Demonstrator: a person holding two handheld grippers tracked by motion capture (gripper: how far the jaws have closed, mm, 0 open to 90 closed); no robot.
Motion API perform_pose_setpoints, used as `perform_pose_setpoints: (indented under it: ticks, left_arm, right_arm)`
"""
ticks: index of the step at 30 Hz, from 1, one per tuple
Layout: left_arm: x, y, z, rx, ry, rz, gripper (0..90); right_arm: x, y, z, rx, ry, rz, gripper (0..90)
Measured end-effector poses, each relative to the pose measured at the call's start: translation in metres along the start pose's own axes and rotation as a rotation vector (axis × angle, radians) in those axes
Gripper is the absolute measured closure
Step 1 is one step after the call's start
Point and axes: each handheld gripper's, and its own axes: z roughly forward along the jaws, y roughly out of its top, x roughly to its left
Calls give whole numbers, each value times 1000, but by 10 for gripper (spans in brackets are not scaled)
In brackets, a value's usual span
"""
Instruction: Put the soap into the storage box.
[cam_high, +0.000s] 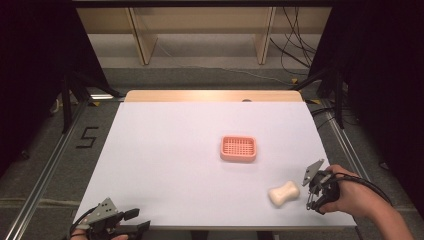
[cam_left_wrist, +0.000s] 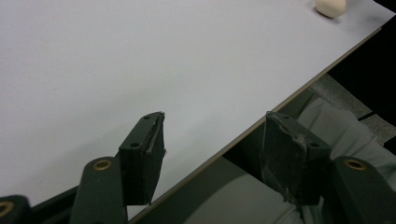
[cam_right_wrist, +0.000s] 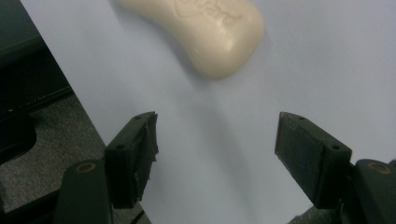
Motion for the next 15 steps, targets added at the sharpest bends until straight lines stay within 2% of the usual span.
perform_pose_setpoints:
  ticks: [1,3,5,6,8,10,12,14,15]
  left_arm:
    - [0,0,0,-1,0,0,385]
    - [0,0,0,-1,-1,0,385]
    - [0,0,0,0,-3,0,385]
    - [0,0,0,0,-4,3,384]
    - [0,0,1,-1,-4,0,385]
    - [0,0,1,-1,-2,-1,384]
    - [0,0,1,-1,-2,2,384]
    - [0,0,1,-3,-1,2,384]
    - [0,0,1,-3,-1,2,384]
  right_arm:
    - [-1,2,1,-2,5,-13,302]
    - [-1,6,2,8,12,-6,300]
    - [-1,9,4,6,20,-24,300]
    - [0,10,5,13,22,-13,300]
    - [-1,13,6,14,23,-23,305]
    - [-2,16,8,5,37,-59,306]
    - [-1,19,8,2,33,-54,304]
    - [-3,22,10,0,35,-94,297]
    - [-3,23,10,0,38,-96,295]
